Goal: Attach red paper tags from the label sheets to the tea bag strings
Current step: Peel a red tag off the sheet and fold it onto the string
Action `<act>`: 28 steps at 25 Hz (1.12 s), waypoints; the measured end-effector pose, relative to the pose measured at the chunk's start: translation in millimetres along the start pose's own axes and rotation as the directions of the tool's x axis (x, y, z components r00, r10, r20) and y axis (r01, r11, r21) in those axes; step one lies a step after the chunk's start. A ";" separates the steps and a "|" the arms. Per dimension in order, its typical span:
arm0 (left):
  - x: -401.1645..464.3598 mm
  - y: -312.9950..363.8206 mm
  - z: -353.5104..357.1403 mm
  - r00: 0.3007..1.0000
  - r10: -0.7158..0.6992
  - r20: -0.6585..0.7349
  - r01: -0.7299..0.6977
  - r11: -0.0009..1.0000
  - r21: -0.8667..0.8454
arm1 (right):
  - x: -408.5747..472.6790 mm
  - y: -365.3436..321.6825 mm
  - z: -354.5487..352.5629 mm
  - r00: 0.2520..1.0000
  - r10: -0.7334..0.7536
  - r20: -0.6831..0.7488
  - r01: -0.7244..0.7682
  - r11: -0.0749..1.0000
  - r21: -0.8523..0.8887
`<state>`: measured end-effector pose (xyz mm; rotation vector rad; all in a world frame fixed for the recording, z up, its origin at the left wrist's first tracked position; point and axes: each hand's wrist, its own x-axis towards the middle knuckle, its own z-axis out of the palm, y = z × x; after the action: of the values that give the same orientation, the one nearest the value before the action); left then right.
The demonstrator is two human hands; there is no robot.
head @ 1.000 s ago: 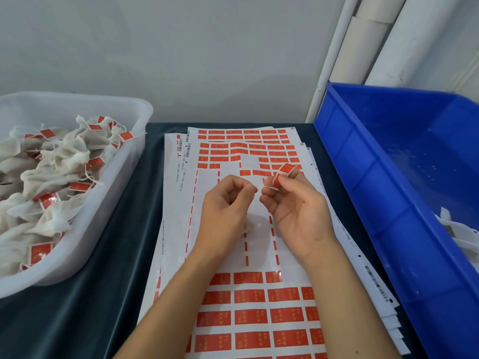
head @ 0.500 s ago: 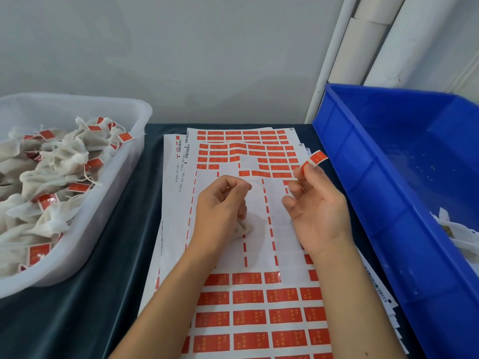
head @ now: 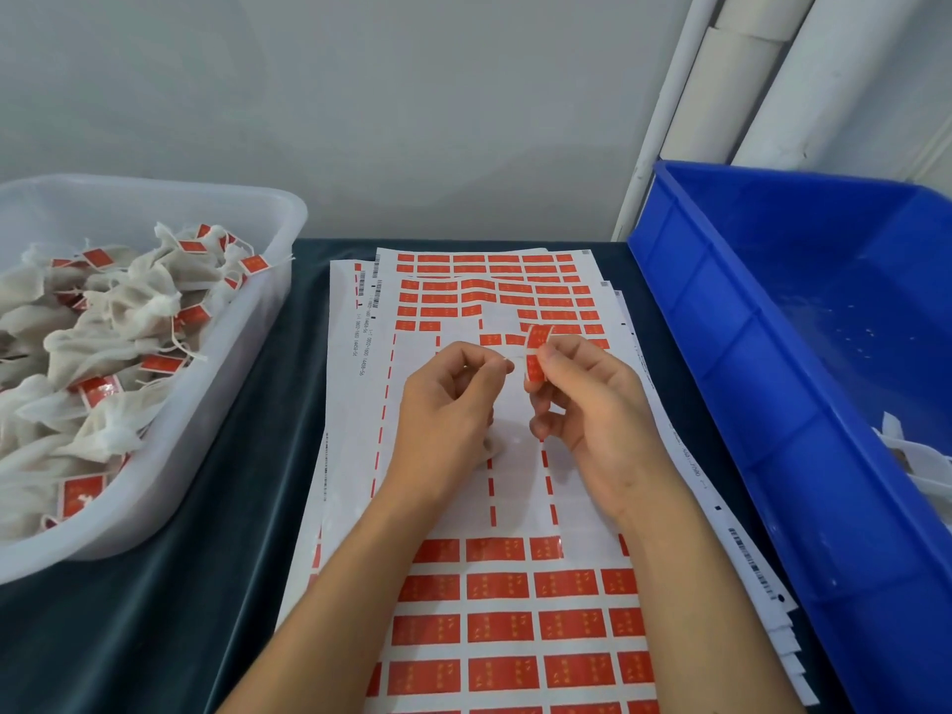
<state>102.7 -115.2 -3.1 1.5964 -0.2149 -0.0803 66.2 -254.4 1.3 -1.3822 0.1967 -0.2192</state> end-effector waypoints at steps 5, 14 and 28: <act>-1.4 1.8 -0.4 1.000 0.014 0.023 -0.014 1.000 0.014 | -2.2 1.5 6.3 0.996 -0.073 -0.042 0.068 0.990 -0.121; -2.1 2.1 0.4 0.998 0.029 0.048 -0.030 1.000 0.007 | -1.8 6.6 9.1 0.990 -0.115 -0.081 0.096 0.974 -0.206; -1.8 2.6 -1.7 0.998 -0.012 0.065 0.018 0.996 -0.093 | -2.4 6.6 12.8 0.982 -0.158 -0.103 0.123 0.951 -0.284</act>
<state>101.0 -113.2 -0.6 1.5036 -0.2456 -0.1520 67.6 -240.5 -2.8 -1.6646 0.2394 -0.4104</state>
